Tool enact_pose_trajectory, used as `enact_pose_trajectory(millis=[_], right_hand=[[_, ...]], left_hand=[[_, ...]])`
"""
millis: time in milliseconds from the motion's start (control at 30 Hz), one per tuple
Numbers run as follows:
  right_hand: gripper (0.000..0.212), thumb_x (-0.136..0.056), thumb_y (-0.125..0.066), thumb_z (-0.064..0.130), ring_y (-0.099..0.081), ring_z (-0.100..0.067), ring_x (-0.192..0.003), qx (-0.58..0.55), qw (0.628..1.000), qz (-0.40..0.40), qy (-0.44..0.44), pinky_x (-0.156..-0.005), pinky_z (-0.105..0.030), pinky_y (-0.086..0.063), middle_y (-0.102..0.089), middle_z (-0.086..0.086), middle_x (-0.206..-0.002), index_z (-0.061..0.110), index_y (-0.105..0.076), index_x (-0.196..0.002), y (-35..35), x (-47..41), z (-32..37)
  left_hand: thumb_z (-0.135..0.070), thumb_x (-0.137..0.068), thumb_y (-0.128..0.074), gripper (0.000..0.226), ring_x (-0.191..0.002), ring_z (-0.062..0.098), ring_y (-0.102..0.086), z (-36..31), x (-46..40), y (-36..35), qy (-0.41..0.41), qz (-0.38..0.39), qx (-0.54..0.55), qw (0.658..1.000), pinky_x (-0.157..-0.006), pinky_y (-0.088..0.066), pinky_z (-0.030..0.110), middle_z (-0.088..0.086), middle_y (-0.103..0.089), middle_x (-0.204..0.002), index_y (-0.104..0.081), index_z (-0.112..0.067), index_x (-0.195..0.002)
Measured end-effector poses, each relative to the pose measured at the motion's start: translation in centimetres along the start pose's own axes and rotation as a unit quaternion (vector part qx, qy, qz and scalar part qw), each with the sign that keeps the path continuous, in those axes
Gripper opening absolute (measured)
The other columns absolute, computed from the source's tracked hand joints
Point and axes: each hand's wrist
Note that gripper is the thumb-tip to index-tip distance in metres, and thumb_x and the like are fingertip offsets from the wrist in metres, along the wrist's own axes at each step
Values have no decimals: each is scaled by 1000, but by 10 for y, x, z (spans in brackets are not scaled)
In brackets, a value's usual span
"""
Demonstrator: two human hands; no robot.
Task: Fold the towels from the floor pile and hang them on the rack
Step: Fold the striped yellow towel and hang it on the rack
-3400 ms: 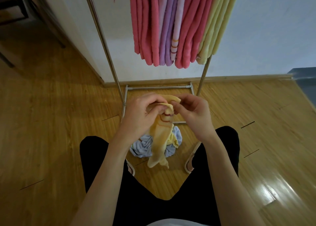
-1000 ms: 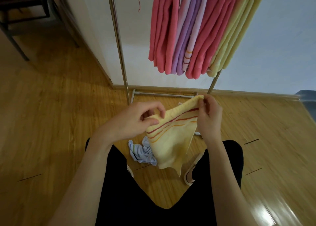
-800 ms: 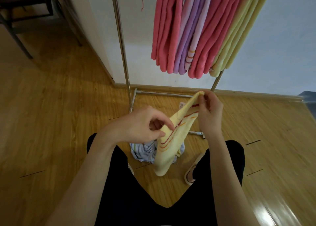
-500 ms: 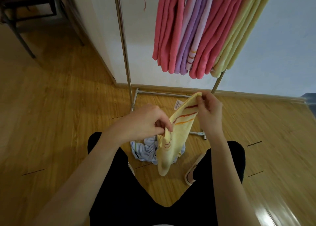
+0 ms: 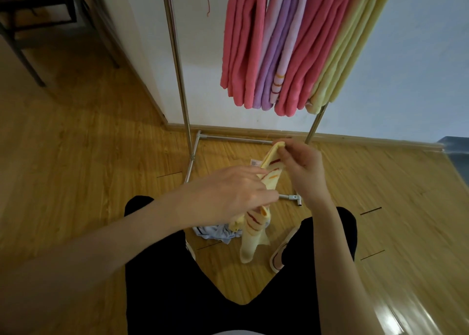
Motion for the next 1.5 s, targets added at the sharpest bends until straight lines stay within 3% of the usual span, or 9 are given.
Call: enact_pose_trajectory(millis=[33,100,200,500,800,1167,1300,1367,1500], right_hand=[[17,-93,-53,-2,-68,-12,-79,-16,1000,4,-4,-73,-25,-55,-70,-5,-85,6,-67,-100,0,2,1],[18,-92,-54,-3,-69,-9,-78,-57,998,14,-13,-72,-22,-54,-70,-4,-85,6,-67,-100,-1,7,5],[17,-90,-57,-3,-68,-8,-80,-70,996,57,-22,-72,-19,-53,-71,-6,-88,4,-67,-102,-2,11,10],[21,-89,-58,-3,-69,-12,-81,-106,986,127,-19,-69,-20,-53,-74,0,-88,9,-68,-103,-6,18,19],[22,-92,-55,-2,-68,-30,-95,-104,985,138,-21,-84,-40,-57,-71,-15,-102,3,-66,-110,-10,21,18],[33,-82,-68,-4,-69,-15,-97,-55,994,93,25,-84,-29,-55,-72,-4,-103,13,-65,-110,-11,21,25],[26,-83,-66,-5,-70,-17,-90,-72,996,27,43,-81,-33,-56,-73,-4,-94,9,-66,-104,-14,16,29],[27,-83,-62,-11,-70,-12,-87,-83,996,0,45,-77,-24,-55,-72,4,-90,9,-65,-102,-12,13,31],[24,-84,-59,-12,-69,-19,-92,-78,996,-45,20,-84,-33,-55,-71,-8,-94,0,-64,-104,-7,2,27]], left_hand=[[1,-82,-67,39,-60,17,-51,3,2,1,1,-2,-6,1000,-94,-47,27,-2,-52,-63,-35,-21,-88],[-7,-86,-62,31,-62,17,-53,8,3,6,17,-15,-4,1000,-58,-50,30,-3,-55,-67,-36,-22,-92],[-29,-93,-41,6,-61,17,-56,17,4,11,59,-45,4,997,-45,-48,36,-5,-57,-70,-41,-24,-95],[-43,-92,-42,24,-57,1,-49,28,6,1,193,-116,60,972,-51,-33,15,-17,-53,-69,-54,-23,-92],[-41,-92,-53,18,-60,8,-56,29,4,-3,258,-118,50,958,-55,-46,32,-10,-62,-70,-56,-24,-90],[-34,-80,-73,18,-67,9,-63,25,-17,11,350,-185,102,913,-65,-54,38,-7,-67,-71,-64,-19,-81],[-33,-77,-77,22,-66,11,-63,19,-27,24,334,-244,106,904,-64,-54,38,-5,-67,-70,-64,-16,-80],[-32,-79,-76,23,-67,10,-62,16,-29,27,293,-272,103,911,-64,-53,33,-5,-67,-73,-63,-13,-83],[-34,-71,-83,59,-95,8,-54,16,-22,17,229,-345,122,902,-82,-46,18,1,-57,-110,-55,-7,-115]])
Point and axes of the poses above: each hand's wrist, its own x-axis away from the middle knuckle, its own y-axis out of the back of the hand, z = x × y
